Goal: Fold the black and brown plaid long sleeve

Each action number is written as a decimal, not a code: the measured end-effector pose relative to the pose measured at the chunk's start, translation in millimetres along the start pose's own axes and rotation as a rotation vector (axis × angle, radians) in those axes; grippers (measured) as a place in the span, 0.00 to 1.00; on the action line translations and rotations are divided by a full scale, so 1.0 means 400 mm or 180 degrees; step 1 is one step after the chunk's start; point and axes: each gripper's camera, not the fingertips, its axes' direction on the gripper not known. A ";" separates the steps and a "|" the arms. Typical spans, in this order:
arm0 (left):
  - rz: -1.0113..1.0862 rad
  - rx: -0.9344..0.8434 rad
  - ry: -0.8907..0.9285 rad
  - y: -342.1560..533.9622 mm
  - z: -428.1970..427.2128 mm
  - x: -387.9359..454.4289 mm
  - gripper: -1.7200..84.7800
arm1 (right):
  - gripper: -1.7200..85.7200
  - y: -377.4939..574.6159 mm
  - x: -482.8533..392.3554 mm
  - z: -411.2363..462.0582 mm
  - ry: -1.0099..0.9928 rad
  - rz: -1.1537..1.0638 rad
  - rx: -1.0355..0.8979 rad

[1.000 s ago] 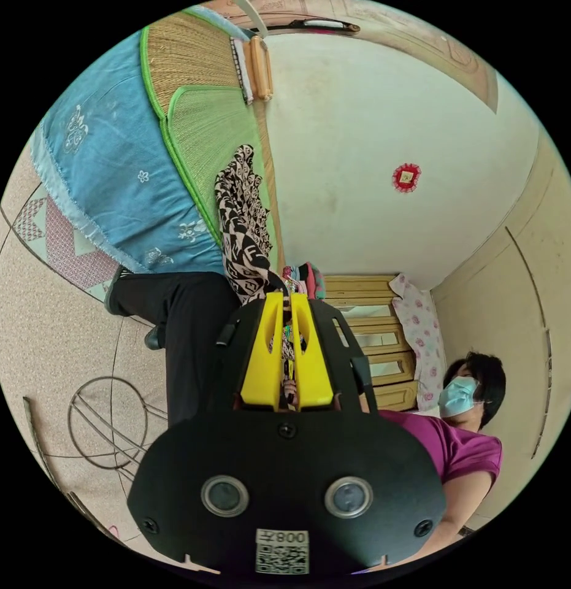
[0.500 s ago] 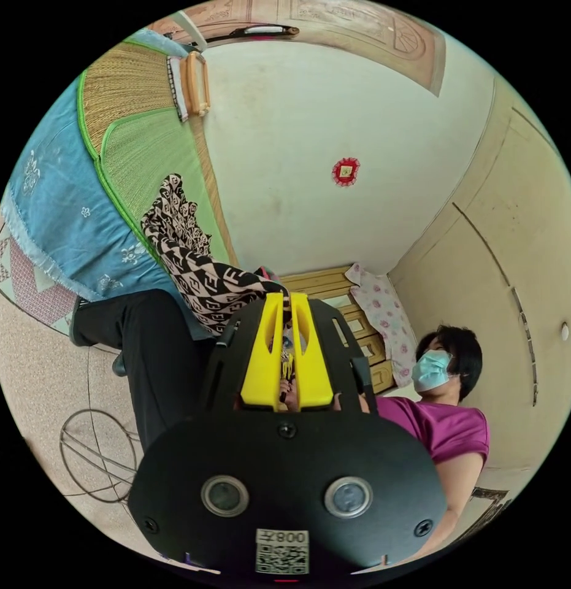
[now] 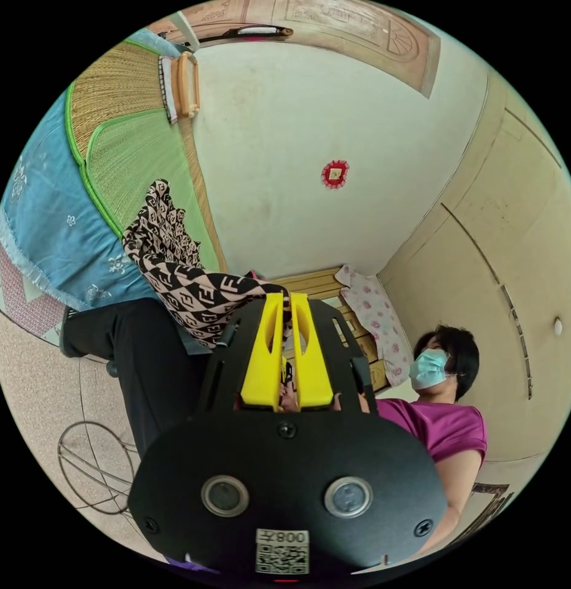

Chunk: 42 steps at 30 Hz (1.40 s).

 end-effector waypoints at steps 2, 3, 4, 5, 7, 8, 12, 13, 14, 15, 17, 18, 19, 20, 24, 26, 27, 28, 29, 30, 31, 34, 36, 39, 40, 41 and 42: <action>0.0015 0.0012 -0.0031 -0.056 0.021 -0.005 0.04 | 0.04 -0.036 0.019 0.014 -0.0012 0.0006 0.0009; 0.0020 0.0012 -0.0044 -0.072 0.027 -0.007 0.04 | 0.04 -0.064 0.033 0.025 -0.0015 0.0012 0.0018; 0.0034 0.0011 -0.0075 -0.107 0.043 -0.009 0.04 | 0.04 -0.079 0.040 0.032 -0.0012 0.0016 0.0022; 0.0052 0.0009 -0.0108 -0.146 0.060 -0.013 0.04 | 0.04 -0.113 0.055 0.046 0.0000 0.0022 0.0024; 0.0079 0.0000 -0.0162 -0.208 0.092 -0.019 0.04 | 0.04 -0.169 0.082 0.071 0.0029 0.0043 0.0024; 0.0101 -0.0018 -0.0191 -0.252 0.117 -0.024 0.04 | 0.04 -0.212 0.103 0.089 0.0061 0.0070 0.0022; 0.0124 -0.0051 -0.0306 -0.391 0.195 -0.053 0.04 | 0.04 -0.374 0.182 0.163 0.0200 0.0155 0.0004; 0.0111 -0.0048 -0.0336 -0.436 0.221 -0.067 0.04 | 0.04 -0.398 0.195 0.176 0.0218 0.0174 0.0001; 0.0096 -0.0048 -0.0374 -0.481 0.247 -0.083 0.04 | 0.04 -0.447 0.221 0.201 0.0247 0.0199 -0.0009; 0.0086 -0.0046 -0.0395 -0.504 0.260 -0.093 0.04 | 0.04 -0.495 0.249 0.228 0.0284 0.0217 -0.0034; 0.0031 -0.0049 -0.0498 -0.593 0.312 -0.137 0.04 | 0.04 -0.565 0.297 0.266 0.0373 0.0288 -0.0061; 0.0013 -0.0044 -0.0533 -0.615 0.324 -0.149 0.04 | 0.04 -0.611 0.332 0.293 0.0415 0.0330 -0.0085; -0.0023 -0.0035 -0.0584 -0.657 0.348 -0.175 0.04 | 0.04 -0.633 0.350 0.307 0.0432 0.0353 -0.0099; -0.0068 -0.0015 -0.0651 -0.697 0.371 -0.201 0.04 | 0.04 -0.676 0.388 0.334 0.0472 0.0406 -0.0118; -0.0173 0.0011 -0.0844 -0.811 0.441 -0.276 0.05 | 0.04 -0.808 0.525 0.420 0.0575 0.0608 -0.0145; -0.0218 0.0005 -0.0940 -0.880 0.485 -0.324 0.05 | 0.04 -0.856 0.577 0.454 0.0601 0.0666 -0.0157; -0.0229 0.0002 -0.0971 -0.896 0.494 -0.336 0.05 | 0.04 -0.887 0.611 0.476 0.0624 0.0707 -0.0175; -0.0257 -0.0001 -0.1051 -0.927 0.512 -0.361 0.05 | 0.04 -0.901 0.629 0.487 0.0641 0.0731 -0.0183; -0.0307 0.0000 -0.1137 -0.954 0.526 -0.389 0.05 | 0.04 -0.927 0.666 0.509 0.0680 0.0788 -0.0206; -0.0339 0.0011 -0.1187 -0.966 0.532 -0.403 0.05 | 0.05 -0.951 0.707 0.530 0.0715 0.0867 -0.0234; -0.0406 0.0046 -0.1299 -0.985 0.541 -0.431 0.05 | 0.05 -0.962 0.728 0.541 0.0727 0.0915 -0.0250; -0.0595 0.0090 -0.1493 -1.016 0.562 -0.499 0.06 | 0.05 -0.998 0.824 0.590 0.0773 0.1114 -0.0289; -0.0658 0.0138 -0.1490 -1.024 0.573 -0.526 0.07 | 0.05 -1.015 0.875 0.624 0.0789 0.1221 -0.0311; -0.0662 0.0218 -0.1396 -1.040 0.585 -0.541 0.09 | 0.05 -1.033 0.895 0.653 0.0734 0.1186 -0.0321; -0.0643 0.0239 -0.1357 -1.047 0.588 -0.539 0.09 | 0.05 -1.037 0.896 0.657 0.0737 0.1177 -0.0325; -0.0600 0.0287 -0.1358 -1.053 0.591 -0.530 0.10 | 0.06 -1.043 0.894 0.664 0.0724 0.1152 -0.0310; -0.0576 0.0321 -0.1358 -1.056 0.591 -0.525 0.10 | 0.06 -1.048 0.892 0.669 0.0712 0.1137 -0.0282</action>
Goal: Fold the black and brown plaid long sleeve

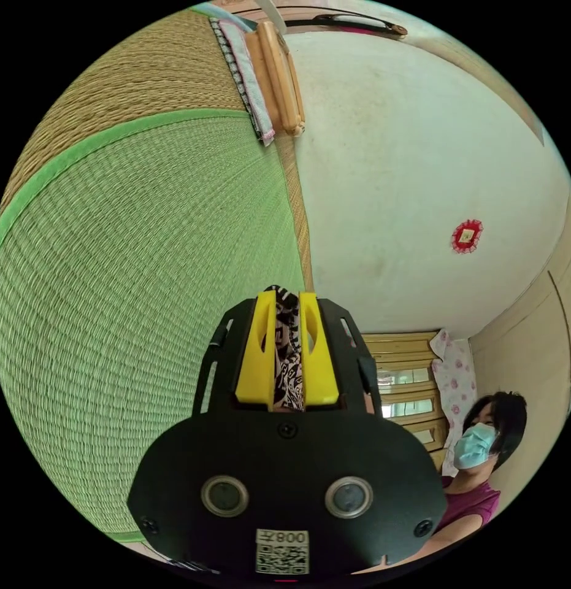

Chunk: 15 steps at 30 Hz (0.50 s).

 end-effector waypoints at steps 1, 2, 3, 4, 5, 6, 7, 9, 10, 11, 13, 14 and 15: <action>0.0030 0.0063 0.0050 -0.003 -0.004 0.011 0.10 | 0.06 -0.001 -0.003 0.002 -0.0017 -0.0004 0.0021; 0.0085 0.0114 0.0103 -0.003 -0.007 0.025 0.10 | 0.06 -0.001 -0.011 0.005 -0.0056 -0.0026 0.0058; 0.0126 0.0118 0.0102 -0.001 -0.005 0.034 0.10 | 0.07 0.002 -0.025 0.009 -0.0064 -0.0066 0.0116; 0.0223 0.0031 0.0031 0.005 0.007 0.058 0.11 | 0.07 0.006 -0.033 0.011 -0.0065 -0.0097 0.0148; 0.0343 -0.0124 -0.0108 0.015 0.031 0.086 0.11 | 0.07 0.013 -0.054 0.021 -0.0068 -0.0171 0.0174; 0.0419 -0.0213 -0.0187 0.021 0.047 0.102 0.11 | 0.07 0.021 -0.080 0.037 -0.0051 -0.0266 0.0152; 0.0575 -0.0400 -0.0354 0.034 0.083 0.135 0.11 | 0.07 0.026 -0.097 0.048 -0.0020 -0.0328 0.0137; 0.0821 -0.0627 -0.0603 0.051 0.140 0.180 0.12 | 0.07 0.044 -0.171 0.114 0.0255 -0.0578 -0.0008; 0.0976 -0.0745 -0.0809 0.057 0.179 0.207 0.12 | 0.07 0.047 -0.191 0.135 0.0353 -0.0648 -0.0059; 0.1115 -0.0824 -0.1005 0.061 0.217 0.231 0.12 | 0.06 0.052 -0.231 0.182 0.0587 -0.0792 -0.0161; 0.1290 -0.0953 -0.1256 0.061 0.275 0.260 0.13 | 0.06 0.055 -0.284 0.261 0.0962 -0.0988 -0.0327; 0.1385 -0.1052 -0.1467 0.059 0.315 0.275 0.13 | 0.05 0.053 -0.313 0.314 0.1203 -0.1103 -0.0425; 0.1441 -0.1105 -0.1588 0.058 0.336 0.283 0.12 | 0.05 0.051 -0.337 0.367 0.1445 -0.1216 -0.0520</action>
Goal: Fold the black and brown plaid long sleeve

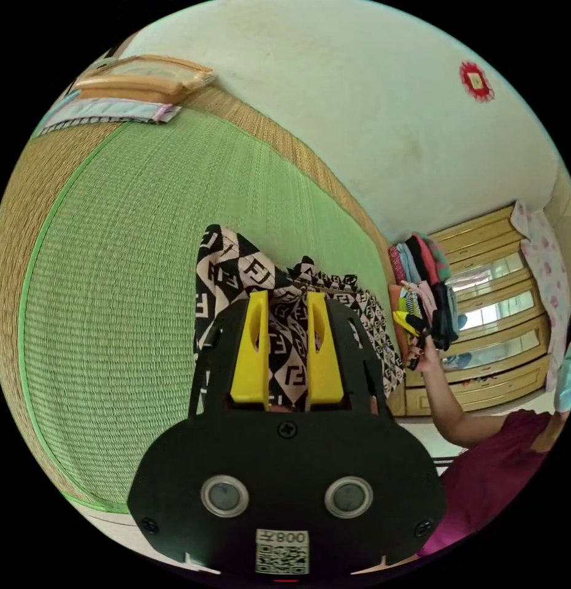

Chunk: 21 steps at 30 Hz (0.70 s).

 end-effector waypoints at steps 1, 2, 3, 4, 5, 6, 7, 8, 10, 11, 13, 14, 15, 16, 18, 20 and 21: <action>0.0091 -0.0127 -0.0219 -0.022 0.024 0.022 0.12 | 0.05 -0.011 -0.018 0.019 0.0116 -0.0049 -0.0056; 0.0123 -0.0217 -0.0373 -0.040 0.046 0.037 0.11 | 0.04 -0.029 -0.051 0.058 0.0364 -0.0145 -0.0155; 0.0117 -0.0248 -0.0424 -0.047 0.054 0.042 0.10 | 0.03 -0.045 -0.077 0.100 0.0594 -0.0195 -0.0260; 0.0103 -0.0291 -0.0499 -0.060 0.067 0.047 0.09 | 0.03 -0.051 -0.087 0.121 0.0702 -0.0211 -0.0319; 0.0082 -0.0313 -0.0523 -0.069 0.075 0.050 0.08 | 0.02 -0.061 -0.106 0.166 0.0922 -0.0251 -0.0440; 0.0066 -0.0317 -0.0513 -0.073 0.077 0.050 0.07 | 0.02 -0.066 -0.123 0.209 0.1088 -0.0289 -0.0579; 0.0034 -0.0304 -0.0481 -0.078 0.078 0.050 0.06 | 0.02 -0.067 -0.132 0.228 0.1148 -0.0330 -0.0630; 0.0019 -0.0273 -0.0448 -0.081 0.075 0.052 0.06 | 0.02 -0.064 -0.154 0.253 0.1251 -0.0429 -0.0617; 0.0019 -0.0153 -0.0392 -0.085 0.061 0.063 0.05 | 0.02 -0.063 -0.185 0.266 0.1346 -0.0524 -0.0561; 0.0054 -0.0052 -0.0350 -0.089 0.047 0.075 0.05 | 0.02 -0.067 -0.198 0.272 0.1352 -0.0552 -0.0556; 0.0095 0.0093 -0.0362 -0.099 0.024 0.094 0.05 | 0.02 -0.074 -0.213 0.278 0.1313 -0.0587 -0.0566; 0.0122 0.0182 -0.0404 -0.106 0.010 0.105 0.05 | 0.02 -0.079 -0.224 0.283 0.1313 -0.0620 -0.0578; 0.0136 0.0210 -0.0441 -0.110 0.006 0.109 0.05 | 0.02 -0.083 -0.234 0.288 0.1321 -0.0651 -0.0586; 0.0157 0.0209 -0.0522 -0.119 0.004 0.111 0.05 | 0.02 -0.086 -0.238 0.290 0.1321 -0.0661 -0.0587; 0.0077 0.0137 -0.0522 -0.129 0.018 0.096 0.05 | 0.02 -0.093 -0.251 0.293 0.1283 -0.0650 -0.0570; -0.0028 -0.0009 -0.0634 -0.131 0.046 0.071 0.05 | 0.02 -0.097 -0.258 0.293 0.1243 -0.0613 -0.0553; -0.0056 -0.0040 -0.0670 -0.129 0.052 0.066 0.05 | 0.02 -0.102 -0.261 0.291 0.1205 -0.0561 -0.0546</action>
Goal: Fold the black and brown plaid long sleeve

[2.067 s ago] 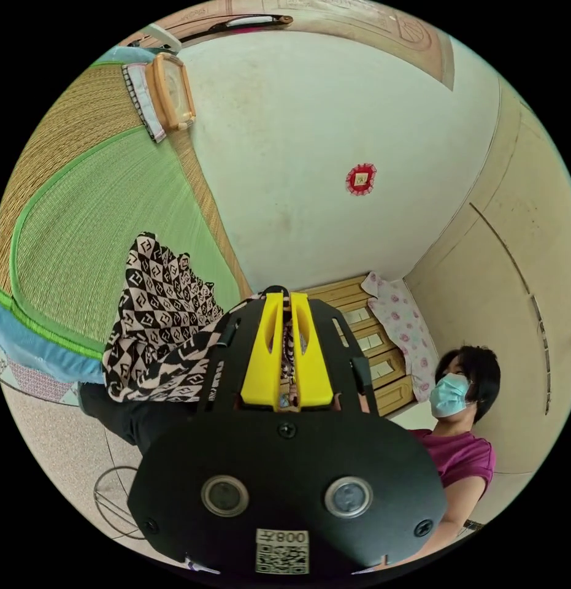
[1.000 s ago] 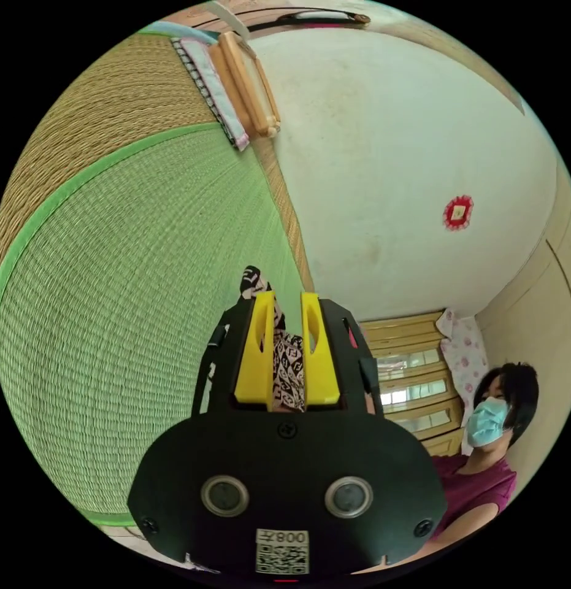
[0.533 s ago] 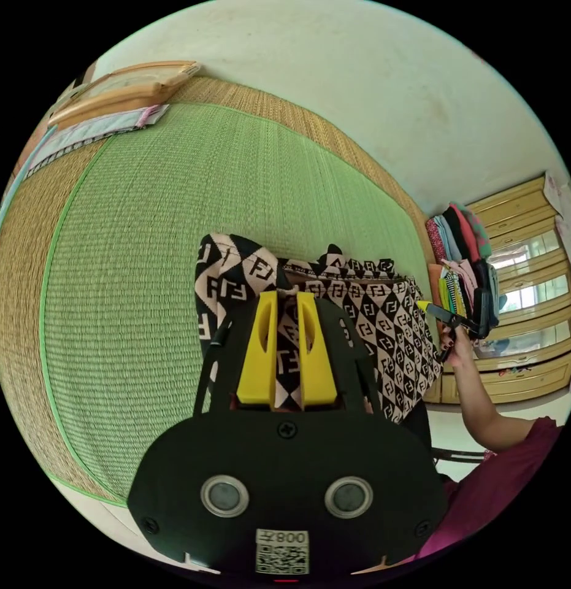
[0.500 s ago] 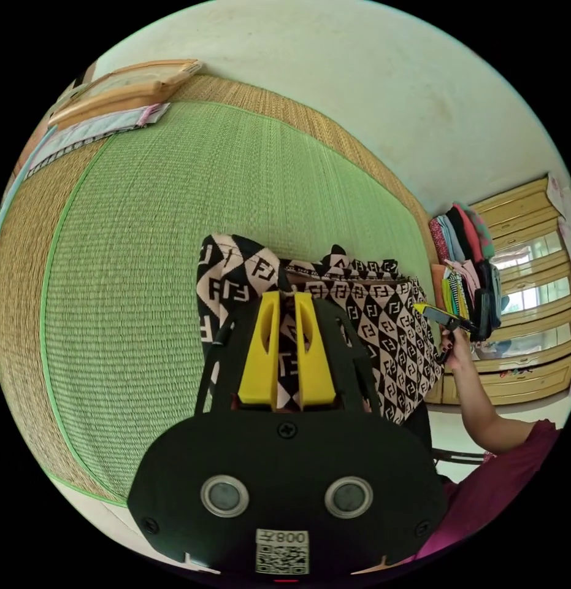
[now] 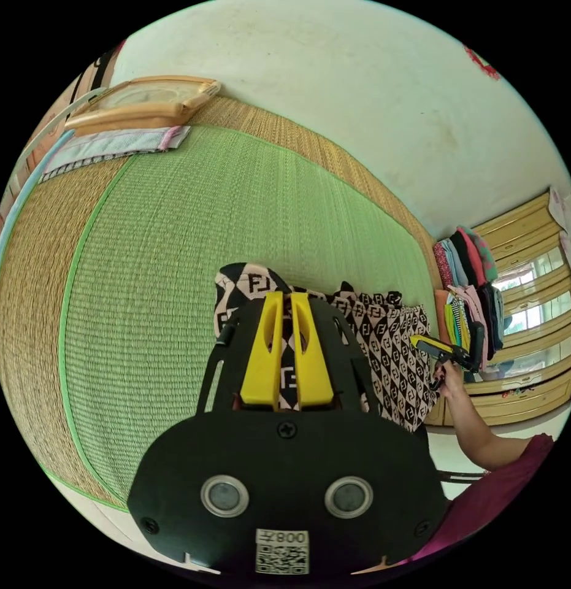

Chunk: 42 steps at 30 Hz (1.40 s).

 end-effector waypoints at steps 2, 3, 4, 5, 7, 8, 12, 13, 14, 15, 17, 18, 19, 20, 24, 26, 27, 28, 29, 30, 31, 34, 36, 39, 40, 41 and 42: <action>-0.0073 0.0079 0.0115 0.015 -0.005 -0.013 0.06 | 0.02 -0.009 0.002 -0.012 -0.0086 0.0103 -0.0029; -0.0095 0.0135 0.0172 0.021 -0.012 -0.016 0.07 | 0.02 -0.014 -0.002 -0.026 -0.0123 0.0130 -0.0020; -0.0105 0.0247 0.0291 0.033 -0.028 -0.018 0.07 | 0.02 -0.016 -0.006 -0.036 -0.0140 0.0126 0.0017; -0.0090 0.0331 0.0367 0.046 -0.044 -0.017 0.08 | 0.02 -0.017 -0.018 -0.058 -0.0144 0.0096 0.0133; -0.0069 0.0376 0.0403 0.063 -0.056 -0.013 0.08 | 0.02 -0.025 -0.036 -0.084 -0.0059 0.0065 0.0271; -0.0037 0.0353 0.0369 0.071 -0.055 -0.009 0.07 | 0.02 -0.036 -0.045 -0.090 -0.0016 0.0044 0.0315; -0.0014 0.0104 -0.0020 0.072 -0.021 -0.023 0.05 | 0.02 -0.088 -0.043 -0.033 0.0215 0.0106 0.0079; -0.0069 0.0025 -0.0140 0.071 -0.011 -0.038 0.04 | 0.02 -0.093 -0.038 -0.019 0.0213 0.0131 0.0004; -0.0147 0.0028 -0.0127 0.073 -0.013 -0.054 0.04 | 0.02 -0.092 -0.025 -0.024 0.0081 0.0224 0.0086; -0.0190 0.0059 -0.0070 0.075 -0.018 -0.062 0.03 | 0.02 -0.092 -0.018 -0.036 0.0000 0.0288 0.0082; -0.0262 0.0265 0.0161 0.094 -0.051 -0.076 0.03 | 0.02 -0.081 -0.029 -0.068 0.0020 0.0292 0.0195; -0.0234 0.0286 0.0191 0.098 -0.057 -0.075 0.03 | 0.02 -0.072 -0.053 -0.099 -0.0021 0.0203 0.0346; -0.0193 0.0286 0.0205 0.109 -0.063 -0.074 0.03 | 0.02 -0.070 -0.067 -0.112 -0.0048 0.0160 0.0405; -0.0157 0.0259 0.0223 0.119 -0.060 -0.073 0.03 | 0.02 -0.069 -0.098 -0.127 -0.0123 0.0077 0.0492; -0.0156 0.0129 0.0132 0.135 -0.031 -0.088 0.02 | 0.02 -0.112 -0.216 -0.061 -0.0121 -0.0352 0.0251; -0.0149 0.0085 0.0120 0.138 -0.023 -0.107 0.02 | 0.02 -0.132 -0.220 -0.006 0.0002 -0.0311 0.0049; -0.0184 0.0092 0.0146 0.140 -0.025 -0.112 0.02 | 0.02 -0.139 -0.206 0.026 -0.0002 -0.0228 -0.0099; -0.0224 0.0098 0.0184 0.144 -0.034 -0.117 0.02 | 0.02 -0.137 -0.197 0.025 -0.0081 -0.0189 -0.0058; -0.0214 0.0128 0.0181 0.151 -0.050 -0.116 0.02 | 0.02 -0.131 -0.181 0.009 -0.0205 -0.0098 0.0003; -0.0206 0.0159 0.0191 0.156 -0.060 -0.114 0.02 | 0.02 -0.120 -0.174 -0.012 -0.0246 -0.0073 0.0062; -0.0134 0.0224 0.0253 0.168 -0.079 -0.110 0.02 | 0.02 -0.111 -0.175 -0.025 -0.0248 -0.0081 0.0120; -0.0066 0.0178 0.0016 0.200 -0.094 -0.116 0.02 | 0.02 -0.078 -0.179 -0.065 -0.0072 -0.0132 0.0267; -0.0064 0.0017 -0.0045 0.217 -0.075 -0.141 0.02 | 0.02 -0.073 -0.144 -0.031 0.0052 -0.0060 0.0033; -0.0299 0.0178 0.0113 0.243 -0.103 -0.173 0.02 | 0.02 -0.047 -0.083 -0.064 -0.0285 0.0184 0.0131; -0.0268 0.0239 0.0158 0.250 -0.118 -0.171 0.02 | 0.02 -0.037 -0.080 -0.082 -0.0219 0.0195 0.0217; -0.0188 0.0257 0.0190 0.253 -0.128 -0.165 0.02 | 0.02 -0.015 -0.073 -0.118 -0.0090 0.0193 0.0354; -0.0158 0.0260 0.0190 0.254 -0.132 -0.163 0.02 | 0.02 0.008 -0.057 -0.146 -0.0020 0.0219 0.0439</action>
